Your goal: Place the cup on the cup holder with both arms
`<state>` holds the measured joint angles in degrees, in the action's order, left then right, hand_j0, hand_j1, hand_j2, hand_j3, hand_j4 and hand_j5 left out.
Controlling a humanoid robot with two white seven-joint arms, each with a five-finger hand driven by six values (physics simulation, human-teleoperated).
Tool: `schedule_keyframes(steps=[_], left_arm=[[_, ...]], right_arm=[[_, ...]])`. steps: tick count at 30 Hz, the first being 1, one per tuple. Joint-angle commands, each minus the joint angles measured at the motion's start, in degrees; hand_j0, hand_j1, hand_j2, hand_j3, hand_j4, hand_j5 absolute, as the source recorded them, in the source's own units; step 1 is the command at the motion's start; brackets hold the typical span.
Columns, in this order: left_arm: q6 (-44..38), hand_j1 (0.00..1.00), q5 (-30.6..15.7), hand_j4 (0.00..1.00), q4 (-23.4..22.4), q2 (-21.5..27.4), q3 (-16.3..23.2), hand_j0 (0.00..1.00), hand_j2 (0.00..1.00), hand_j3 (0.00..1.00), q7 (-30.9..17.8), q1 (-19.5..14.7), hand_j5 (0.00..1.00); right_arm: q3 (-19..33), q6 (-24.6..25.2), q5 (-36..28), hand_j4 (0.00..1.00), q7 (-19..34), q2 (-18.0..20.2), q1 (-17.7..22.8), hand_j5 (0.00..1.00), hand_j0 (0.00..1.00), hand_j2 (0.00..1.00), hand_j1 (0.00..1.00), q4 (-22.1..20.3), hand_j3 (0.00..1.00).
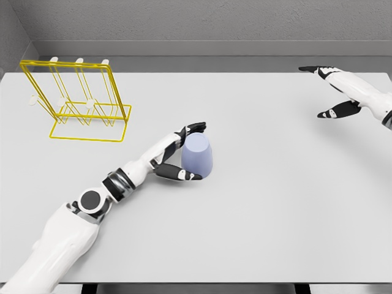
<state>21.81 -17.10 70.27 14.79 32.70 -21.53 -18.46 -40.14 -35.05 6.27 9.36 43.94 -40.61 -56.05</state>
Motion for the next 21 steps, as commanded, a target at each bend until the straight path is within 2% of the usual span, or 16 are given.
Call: schedule_keyframes(steps=[1, 2, 6, 10, 15, 21], left_arm=[[-0.02, 0.94, -0.3, 0.94, 0.04, -0.2, -0.01, 0.94, 0.94, 0.94, 0.0, 0.0, 0.94], [0.07, 0.86, -0.3, 0.86, 0.04, -0.29, -0.01, 0.86, 0.86, 0.86, 0.0, 0.0, 0.86], [0.16, 0.68, -0.39, 0.68, 0.04, -0.38, -0.01, 0.68, 0.68, 0.68, 0.0, 0.0, 0.68], [0.16, 0.63, -0.39, 0.63, 0.04, -0.29, -0.01, 0.63, 0.63, 0.63, -0.09, 0.0, 0.63], [0.25, 0.46, -0.56, 0.46, 0.22, -0.2, -0.1, 0.46, 0.46, 0.46, -0.35, 0.09, 0.46], [0.34, 0.45, -1.0, 0.45, 0.92, 0.41, -0.71, 0.45, 0.45, 0.45, -2.63, 0.53, 0.45]], right_arm=[[0.15, 0.05, -0.38, 1.0, 0.04, 0.09, 0.0, 1.0, 1.0, 1.0, 1.0, -0.03, 1.0], [0.15, 0.05, -0.38, 1.0, 0.04, 0.09, 0.0, 1.0, 1.0, 1.0, 1.0, -0.03, 1.0], [0.24, 0.05, -0.38, 1.0, -0.22, 0.27, 0.0, 1.0, 1.0, 1.0, 1.0, -0.03, 1.0], [0.24, 0.05, -0.47, 1.0, -0.13, 0.27, -0.09, 1.0, 1.0, 1.0, 1.0, 0.06, 1.0], [0.24, 0.05, -0.47, 1.0, -0.22, 0.27, 0.0, 1.0, 1.0, 1.0, 1.0, 0.06, 1.0], [0.15, 0.05, -0.47, 1.0, -0.22, 0.35, -0.09, 1.0, 1.0, 1.0, 1.0, 0.06, 1.0]])
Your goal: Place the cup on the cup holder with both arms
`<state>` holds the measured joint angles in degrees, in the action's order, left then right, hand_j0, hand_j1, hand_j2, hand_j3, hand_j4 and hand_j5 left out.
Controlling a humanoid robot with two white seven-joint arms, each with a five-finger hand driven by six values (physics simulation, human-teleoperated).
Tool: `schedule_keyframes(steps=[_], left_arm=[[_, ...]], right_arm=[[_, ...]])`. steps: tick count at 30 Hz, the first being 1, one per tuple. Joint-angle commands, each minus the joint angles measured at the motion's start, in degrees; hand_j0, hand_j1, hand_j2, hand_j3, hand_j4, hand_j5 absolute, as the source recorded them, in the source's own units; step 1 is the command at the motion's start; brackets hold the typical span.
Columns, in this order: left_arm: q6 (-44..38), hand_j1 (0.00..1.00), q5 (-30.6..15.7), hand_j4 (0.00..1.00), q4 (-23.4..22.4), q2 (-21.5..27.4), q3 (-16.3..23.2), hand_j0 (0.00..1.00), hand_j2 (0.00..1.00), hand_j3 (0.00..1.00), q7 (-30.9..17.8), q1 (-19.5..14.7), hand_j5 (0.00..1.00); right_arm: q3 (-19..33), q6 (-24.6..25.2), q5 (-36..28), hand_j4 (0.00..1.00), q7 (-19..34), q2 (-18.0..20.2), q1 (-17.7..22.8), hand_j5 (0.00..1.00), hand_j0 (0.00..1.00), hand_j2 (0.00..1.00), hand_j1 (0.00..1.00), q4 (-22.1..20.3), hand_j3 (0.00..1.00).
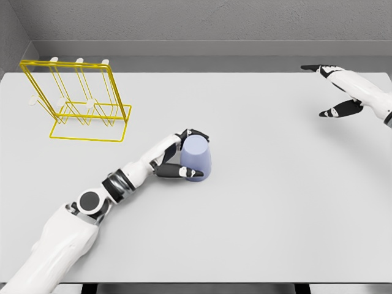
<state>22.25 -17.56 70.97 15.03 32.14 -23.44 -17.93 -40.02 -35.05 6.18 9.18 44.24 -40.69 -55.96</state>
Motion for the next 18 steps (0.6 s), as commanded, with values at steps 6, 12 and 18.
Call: schedule_keyframes(steps=[6, 12, 18], left_arm=[[1.04, 0.45, -2.13, 0.45, 6.64, 0.97, -2.78, 0.45, 0.45, 0.45, -1.79, 1.93, 0.45], [0.95, 0.45, -8.72, 0.45, 14.37, 9.84, -6.65, 0.45, 0.45, 0.45, -1.88, 4.75, 0.45], [0.95, 0.45, -11.89, 0.45, 18.77, 15.2, -8.93, 0.45, 0.45, 0.45, -1.87, 6.06, 0.45]], right_arm=[[-0.06, 0.05, -0.38, 1.0, -0.13, 0.32, 0.0, 1.0, 1.0, 1.0, 1.0, -0.12, 1.0], [-0.06, 0.05, -0.38, 1.0, -0.13, 0.32, 0.0, 1.0, 1.0, 1.0, 1.0, -0.12, 1.0], [-0.06, 0.05, -0.38, 1.0, -0.13, 0.23, 0.0, 1.0, 1.0, 1.0, 1.0, -0.12, 1.0]])
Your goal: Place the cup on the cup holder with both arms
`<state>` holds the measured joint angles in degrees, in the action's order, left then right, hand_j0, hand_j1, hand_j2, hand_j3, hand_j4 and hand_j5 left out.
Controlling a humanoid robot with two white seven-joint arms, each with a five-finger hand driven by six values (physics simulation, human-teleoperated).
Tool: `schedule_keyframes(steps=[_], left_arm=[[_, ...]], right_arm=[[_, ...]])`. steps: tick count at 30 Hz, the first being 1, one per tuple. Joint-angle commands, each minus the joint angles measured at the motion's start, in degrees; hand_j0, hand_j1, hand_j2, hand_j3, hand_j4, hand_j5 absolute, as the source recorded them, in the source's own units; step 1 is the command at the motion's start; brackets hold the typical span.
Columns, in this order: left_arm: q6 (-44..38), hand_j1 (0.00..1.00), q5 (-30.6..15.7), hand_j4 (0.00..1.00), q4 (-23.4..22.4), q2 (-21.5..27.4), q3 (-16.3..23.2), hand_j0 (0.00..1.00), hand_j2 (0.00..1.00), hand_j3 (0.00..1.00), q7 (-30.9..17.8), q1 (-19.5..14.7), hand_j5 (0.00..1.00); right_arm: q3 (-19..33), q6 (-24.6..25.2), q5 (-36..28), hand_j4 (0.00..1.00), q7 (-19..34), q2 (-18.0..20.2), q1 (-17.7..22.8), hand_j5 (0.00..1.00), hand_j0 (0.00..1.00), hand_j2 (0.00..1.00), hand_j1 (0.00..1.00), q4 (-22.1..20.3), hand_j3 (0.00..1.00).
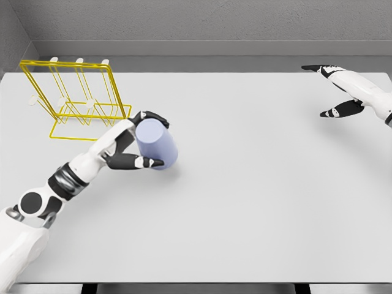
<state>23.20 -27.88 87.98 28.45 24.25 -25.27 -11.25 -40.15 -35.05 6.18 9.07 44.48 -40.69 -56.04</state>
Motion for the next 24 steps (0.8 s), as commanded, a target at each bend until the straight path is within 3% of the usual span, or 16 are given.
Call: schedule_keyframes(steps=[1, 5, 14, 20, 24], left_arm=[[0.0, 0.45, -1.65, 0.45, 2.55, 2.4, -1.57, 0.45, 0.45, 0.45, 0.05, 0.18, 0.45], [0.0, 0.45, -5.95, 0.45, 5.1, 7.23, -3.77, 0.45, 0.45, 0.45, 0.05, 1.32, 0.45], [0.0, 0.45, -11.05, 0.45, 6.77, 12.86, -6.23, 0.45, 0.45, 0.45, 0.05, 0.71, 0.45], [-0.18, 0.45, -11.49, 0.45, 6.24, 13.12, -8.07, 0.45, 0.45, 0.45, 0.05, -1.23, 0.45], [-0.35, 0.45, -11.4, 0.45, 3.52, 13.03, -8.16, 0.45, 0.45, 0.45, 0.13, -2.9, 0.45]], right_arm=[[0.08, 0.05, -0.38, 1.0, -0.01, -0.01, 0.0, 1.0, 1.0, 1.0, 1.0, -0.03, 1.0], [0.08, 0.05, -0.38, 1.0, -0.01, -0.01, 0.0, 1.0, 1.0, 1.0, 1.0, -0.03, 1.0], [0.08, 0.05, -0.38, 1.0, -0.01, -0.01, 0.0, 1.0, 1.0, 1.0, 1.0, -0.03, 1.0], [0.08, 0.05, -0.38, 1.0, -0.01, -0.01, 0.0, 1.0, 1.0, 1.0, 1.0, -0.03, 1.0], [-0.01, 0.05, -0.38, 1.0, -0.01, -0.01, 0.0, 1.0, 1.0, 1.0, 1.0, -0.03, 1.0]])
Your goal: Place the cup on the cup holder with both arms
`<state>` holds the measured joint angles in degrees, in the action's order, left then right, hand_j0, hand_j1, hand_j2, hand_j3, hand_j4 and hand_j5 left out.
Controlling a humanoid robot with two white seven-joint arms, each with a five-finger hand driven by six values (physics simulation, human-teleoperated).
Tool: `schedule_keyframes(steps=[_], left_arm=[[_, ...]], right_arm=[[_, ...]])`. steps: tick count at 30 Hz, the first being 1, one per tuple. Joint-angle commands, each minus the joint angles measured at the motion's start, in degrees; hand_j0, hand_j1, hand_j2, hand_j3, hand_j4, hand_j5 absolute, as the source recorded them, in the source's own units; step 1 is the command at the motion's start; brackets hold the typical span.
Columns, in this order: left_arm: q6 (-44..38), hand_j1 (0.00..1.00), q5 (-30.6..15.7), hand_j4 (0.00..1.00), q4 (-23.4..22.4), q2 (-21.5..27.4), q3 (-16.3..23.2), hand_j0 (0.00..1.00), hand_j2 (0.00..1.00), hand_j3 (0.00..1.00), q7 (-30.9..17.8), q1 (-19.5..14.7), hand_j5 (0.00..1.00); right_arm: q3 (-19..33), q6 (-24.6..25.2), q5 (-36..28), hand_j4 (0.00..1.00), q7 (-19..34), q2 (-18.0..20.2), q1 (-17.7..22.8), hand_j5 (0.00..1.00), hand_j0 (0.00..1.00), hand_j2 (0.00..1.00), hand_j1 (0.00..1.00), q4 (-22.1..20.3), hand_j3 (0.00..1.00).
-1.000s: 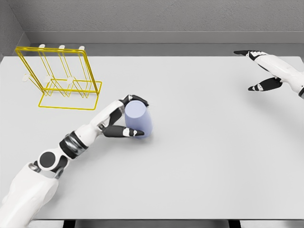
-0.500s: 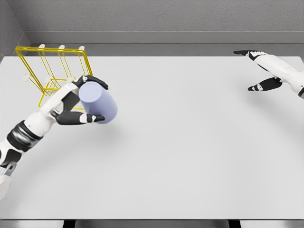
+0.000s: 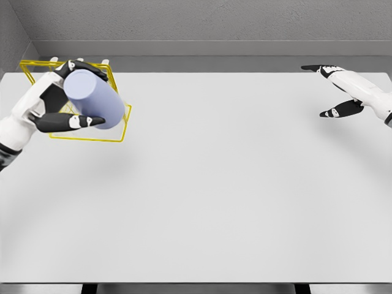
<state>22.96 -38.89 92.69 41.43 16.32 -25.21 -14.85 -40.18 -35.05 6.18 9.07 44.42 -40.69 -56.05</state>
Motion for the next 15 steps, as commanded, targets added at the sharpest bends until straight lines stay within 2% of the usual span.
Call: schedule_keyframes(steps=[1, 13, 15], left_arm=[[-0.11, 0.45, -0.31, 0.45, -1.46, 0.06, -0.15, 0.45, 0.45, 0.45, 0.07, -0.09, 0.45], [-0.29, 0.45, -0.13, 0.45, -9.28, -0.03, -0.15, 0.45, 0.45, 0.45, 0.07, -2.64, 0.45], [-0.37, 0.45, 0.13, 0.45, -9.45, -0.38, -0.06, 0.45, 0.45, 0.45, -0.02, -3.69, 0.45]], right_arm=[[0.02, 0.05, -0.38, 1.0, -0.11, 0.05, 0.0, 1.0, 1.0, 1.0, 1.0, -0.12, 1.0], [0.02, 0.05, -0.38, 1.0, -0.02, 0.05, 0.0, 1.0, 1.0, 1.0, 1.0, -0.03, 1.0], [0.02, 0.05, -0.38, 1.0, -0.02, 0.05, 0.0, 1.0, 1.0, 1.0, 1.0, -0.03, 1.0]])
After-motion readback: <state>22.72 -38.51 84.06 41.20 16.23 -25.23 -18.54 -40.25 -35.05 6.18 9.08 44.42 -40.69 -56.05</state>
